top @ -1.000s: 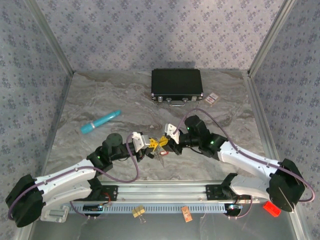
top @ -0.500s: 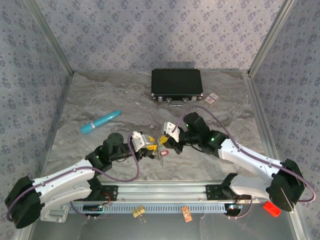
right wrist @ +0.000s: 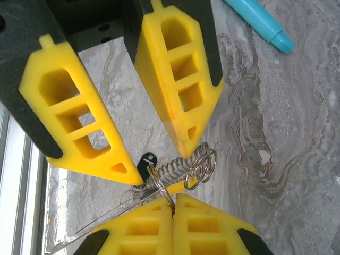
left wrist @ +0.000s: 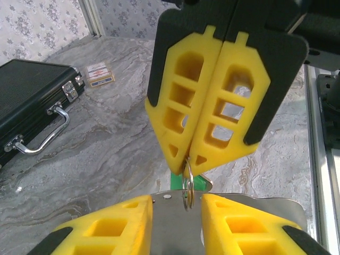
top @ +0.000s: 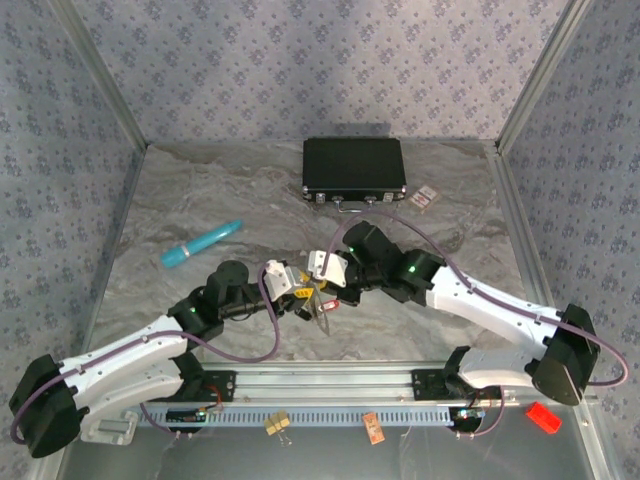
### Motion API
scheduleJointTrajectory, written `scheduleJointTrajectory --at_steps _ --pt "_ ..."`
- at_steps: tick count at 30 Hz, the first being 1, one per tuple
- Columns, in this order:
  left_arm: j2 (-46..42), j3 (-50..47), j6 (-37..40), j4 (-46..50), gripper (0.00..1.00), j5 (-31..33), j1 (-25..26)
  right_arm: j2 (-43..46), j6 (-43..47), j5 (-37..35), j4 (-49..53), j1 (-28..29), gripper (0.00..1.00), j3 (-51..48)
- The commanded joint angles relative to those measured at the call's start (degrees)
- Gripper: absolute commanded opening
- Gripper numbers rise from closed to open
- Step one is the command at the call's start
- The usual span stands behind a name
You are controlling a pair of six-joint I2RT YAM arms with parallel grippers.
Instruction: Put the keys on the keyring
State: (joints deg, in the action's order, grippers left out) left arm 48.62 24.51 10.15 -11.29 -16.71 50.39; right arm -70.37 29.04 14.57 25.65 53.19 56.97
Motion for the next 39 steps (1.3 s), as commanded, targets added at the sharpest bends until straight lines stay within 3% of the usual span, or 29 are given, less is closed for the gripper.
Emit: scheduleJointTrajectory --at_steps 1,6,11,12,14,15,18,22,28,32,39 --pt "-0.9 1.1 0.9 -0.8 0.26 -1.3 0.3 -0.5 1.5 -1.7 2.1 0.9 0.00 2.9" --pt "-0.3 1.0 1.1 -1.6 0.19 -1.0 0.3 -0.5 0.7 -0.3 0.9 1.5 0.00 2.9" --pt "-0.7 0.9 2.0 -1.5 0.00 0.1 0.3 1.3 -0.7 2.1 -0.6 1.0 0.00 1.4" --pt "-1.0 0.7 2.0 -1.7 0.00 0.2 0.3 2.3 -1.3 2.9 -1.6 0.6 0.05 0.1" --pt "-1.6 -0.7 1.3 -3.7 0.00 0.2 0.2 5.7 -2.9 8.1 -4.9 -2.5 0.30 -3.9" --pt "-1.9 -1.6 0.8 -5.5 0.00 0.1 0.2 7.1 -3.9 11.0 -7.0 -4.4 0.35 -5.9" --pt "-1.9 -4.7 -1.5 -12.3 0.00 -1.6 0.2 9.7 -8.4 20.1 -13.1 -9.8 0.38 -10.2" --pt "-1.1 -7.3 -3.5 -18.6 0.00 -2.7 0.2 9.2 -10.1 22.6 -15.3 -11.0 0.38 -11.0" --pt "-0.1 -7.6 -5.8 -20.9 0.00 -1.7 0.2 6.7 -9.7 18.6 -14.3 -8.7 0.35 -10.6" --pt "0.5 -7.6 -7.8 -21.1 0.00 0.1 0.2 6.7 -9.6 13.0 -15.0 -7.2 0.32 -11.3" --pt "0.5 -7.9 -13.1 -21.4 0.00 3.1 0.1 10.1 -8.4 0.5 -18.7 -2.9 0.34 -14.2"
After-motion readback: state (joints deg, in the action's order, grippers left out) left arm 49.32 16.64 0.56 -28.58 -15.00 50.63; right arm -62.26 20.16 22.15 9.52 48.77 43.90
